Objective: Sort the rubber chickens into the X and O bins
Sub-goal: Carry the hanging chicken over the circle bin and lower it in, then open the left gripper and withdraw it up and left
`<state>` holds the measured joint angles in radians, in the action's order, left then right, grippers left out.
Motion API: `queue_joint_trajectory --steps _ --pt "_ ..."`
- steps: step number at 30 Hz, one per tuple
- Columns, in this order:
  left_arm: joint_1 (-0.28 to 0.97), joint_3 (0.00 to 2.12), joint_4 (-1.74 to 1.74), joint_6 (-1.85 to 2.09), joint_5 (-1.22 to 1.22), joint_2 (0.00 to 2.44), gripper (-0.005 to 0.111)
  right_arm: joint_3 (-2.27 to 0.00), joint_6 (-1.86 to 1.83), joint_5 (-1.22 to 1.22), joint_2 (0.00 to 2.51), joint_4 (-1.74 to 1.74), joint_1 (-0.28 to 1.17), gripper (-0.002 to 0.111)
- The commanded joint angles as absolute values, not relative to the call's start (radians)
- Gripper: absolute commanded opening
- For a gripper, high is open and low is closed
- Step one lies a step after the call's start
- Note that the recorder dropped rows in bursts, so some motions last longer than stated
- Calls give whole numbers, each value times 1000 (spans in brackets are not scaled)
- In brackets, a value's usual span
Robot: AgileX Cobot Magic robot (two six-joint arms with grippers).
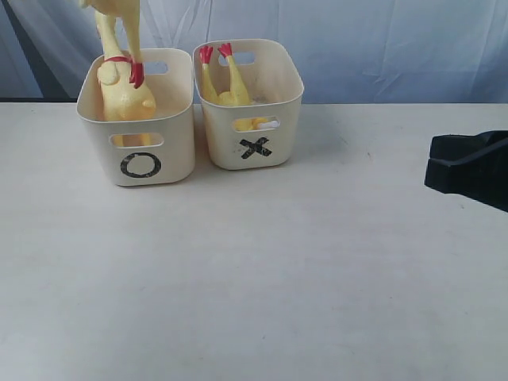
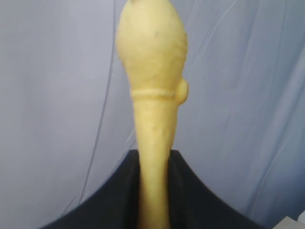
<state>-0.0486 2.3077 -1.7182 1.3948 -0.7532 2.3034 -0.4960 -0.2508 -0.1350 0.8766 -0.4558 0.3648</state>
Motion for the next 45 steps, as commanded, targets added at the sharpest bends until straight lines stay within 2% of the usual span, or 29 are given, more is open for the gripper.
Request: queue_joint_trajectory --steps 1,16,45 --pt "-28 2343 -1744 1387 -732 2344 0 -492 -256 -128 871 -456 361 0" --pt "20 2343 -1744 1376 -713 2409 0 -492 -256 -128 871 -454 361 0" --pt "22 2343 -1704 1237 -759 2528 0 -492 -260 -128 871 -454 361 0"
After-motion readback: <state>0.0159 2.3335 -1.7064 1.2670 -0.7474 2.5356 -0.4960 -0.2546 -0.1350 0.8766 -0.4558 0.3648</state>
